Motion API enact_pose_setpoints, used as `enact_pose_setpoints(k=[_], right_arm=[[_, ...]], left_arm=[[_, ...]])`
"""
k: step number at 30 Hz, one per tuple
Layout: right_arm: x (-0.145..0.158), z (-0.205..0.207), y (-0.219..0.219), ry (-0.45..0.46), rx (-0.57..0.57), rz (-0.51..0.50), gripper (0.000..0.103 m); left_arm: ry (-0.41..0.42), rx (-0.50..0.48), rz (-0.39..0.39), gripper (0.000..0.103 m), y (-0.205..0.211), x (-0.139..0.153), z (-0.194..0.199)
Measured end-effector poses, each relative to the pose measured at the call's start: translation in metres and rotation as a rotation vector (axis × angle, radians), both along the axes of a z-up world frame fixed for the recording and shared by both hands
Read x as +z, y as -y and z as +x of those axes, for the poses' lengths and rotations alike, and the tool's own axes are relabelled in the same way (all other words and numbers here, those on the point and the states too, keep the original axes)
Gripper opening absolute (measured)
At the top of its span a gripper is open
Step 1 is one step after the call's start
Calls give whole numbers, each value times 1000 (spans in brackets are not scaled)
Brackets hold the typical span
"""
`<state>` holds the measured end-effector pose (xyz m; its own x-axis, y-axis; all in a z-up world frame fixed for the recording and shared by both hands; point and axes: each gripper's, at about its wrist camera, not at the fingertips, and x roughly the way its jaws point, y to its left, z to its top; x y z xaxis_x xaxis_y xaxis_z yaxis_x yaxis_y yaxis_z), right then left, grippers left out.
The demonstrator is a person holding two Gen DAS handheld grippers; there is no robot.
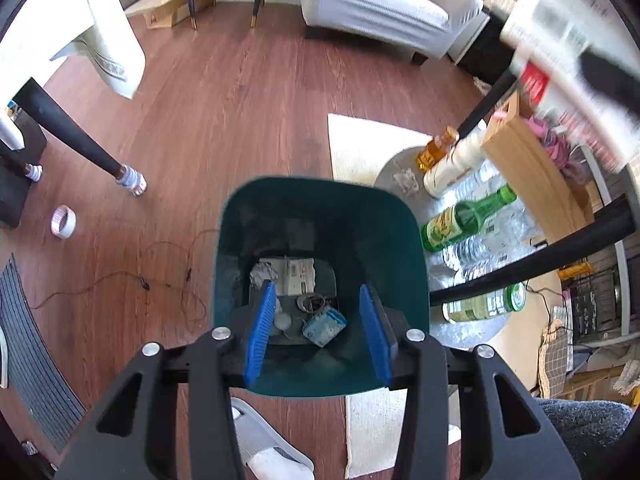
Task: Collect trash
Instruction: 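Open left tool over bin dropping cap while right tool releases paper sheet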
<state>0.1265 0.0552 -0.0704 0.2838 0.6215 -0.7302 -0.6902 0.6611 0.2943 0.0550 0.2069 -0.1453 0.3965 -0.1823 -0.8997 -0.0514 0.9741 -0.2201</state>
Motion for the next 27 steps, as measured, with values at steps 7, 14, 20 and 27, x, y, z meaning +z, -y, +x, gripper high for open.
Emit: enact_pose_setpoints(k=[7, 14, 20, 27], right_arm=[[-15, -4, -21, 4, 27, -64, 10], [-31, -9, -36, -5, 54, -117, 10], [-52, -9, -44, -21, 66, -175, 10], [-77, -16, -56, -52, 101, -242, 10]], left_arm=[[103, 40, -18, 45, -16, 45, -8], [183, 65, 27, 45, -20, 83, -15], [266, 95, -8, 45, -23, 117, -17], [319, 111, -12, 43, -22, 140, -22]])
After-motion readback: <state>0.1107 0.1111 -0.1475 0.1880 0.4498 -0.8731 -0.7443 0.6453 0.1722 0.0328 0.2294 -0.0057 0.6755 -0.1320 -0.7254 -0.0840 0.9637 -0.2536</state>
